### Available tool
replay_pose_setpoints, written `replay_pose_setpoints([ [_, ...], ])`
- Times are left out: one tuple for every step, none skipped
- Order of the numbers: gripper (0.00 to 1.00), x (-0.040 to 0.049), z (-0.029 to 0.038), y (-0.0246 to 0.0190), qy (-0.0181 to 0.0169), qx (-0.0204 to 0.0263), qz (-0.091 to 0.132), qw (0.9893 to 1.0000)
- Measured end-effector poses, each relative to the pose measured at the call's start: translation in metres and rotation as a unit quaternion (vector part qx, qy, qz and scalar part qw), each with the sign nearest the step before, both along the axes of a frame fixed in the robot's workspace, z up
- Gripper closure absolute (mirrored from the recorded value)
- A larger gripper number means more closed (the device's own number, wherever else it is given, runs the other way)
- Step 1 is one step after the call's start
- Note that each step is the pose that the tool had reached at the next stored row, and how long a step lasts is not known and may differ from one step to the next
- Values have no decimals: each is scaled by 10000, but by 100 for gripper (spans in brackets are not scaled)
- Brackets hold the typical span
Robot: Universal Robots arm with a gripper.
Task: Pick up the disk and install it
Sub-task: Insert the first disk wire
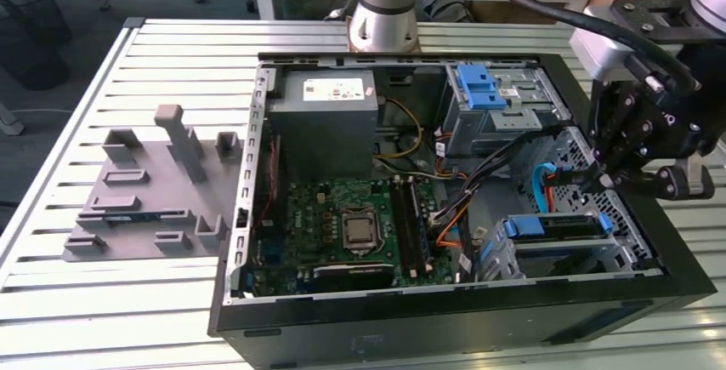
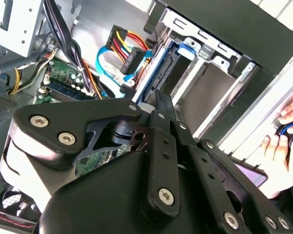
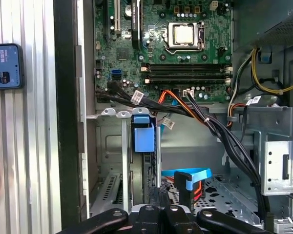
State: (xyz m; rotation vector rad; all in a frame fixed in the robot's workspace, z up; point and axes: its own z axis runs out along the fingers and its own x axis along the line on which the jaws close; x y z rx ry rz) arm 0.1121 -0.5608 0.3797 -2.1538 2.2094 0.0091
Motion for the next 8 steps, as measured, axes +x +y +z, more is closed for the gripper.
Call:
replay_pose_setpoints([
  [89, 7, -3, 11, 0, 0, 0, 10000],
  [89, 10, -5, 19, 0, 0, 0, 10000],
  [89, 11, -5, 25, 0, -1, -1, 10000],
  [89, 12, -6, 31, 0, -2, -1, 10000],
  [89, 12, -7, 36, -1, -5, -1, 10000],
  [89, 13, -7, 40, -2, -10, 0, 10000],
  [89, 14, -7, 42, -6, -16, 1, 10000],
  [89, 14, -8, 42, -15, -18, 1, 10000],
])
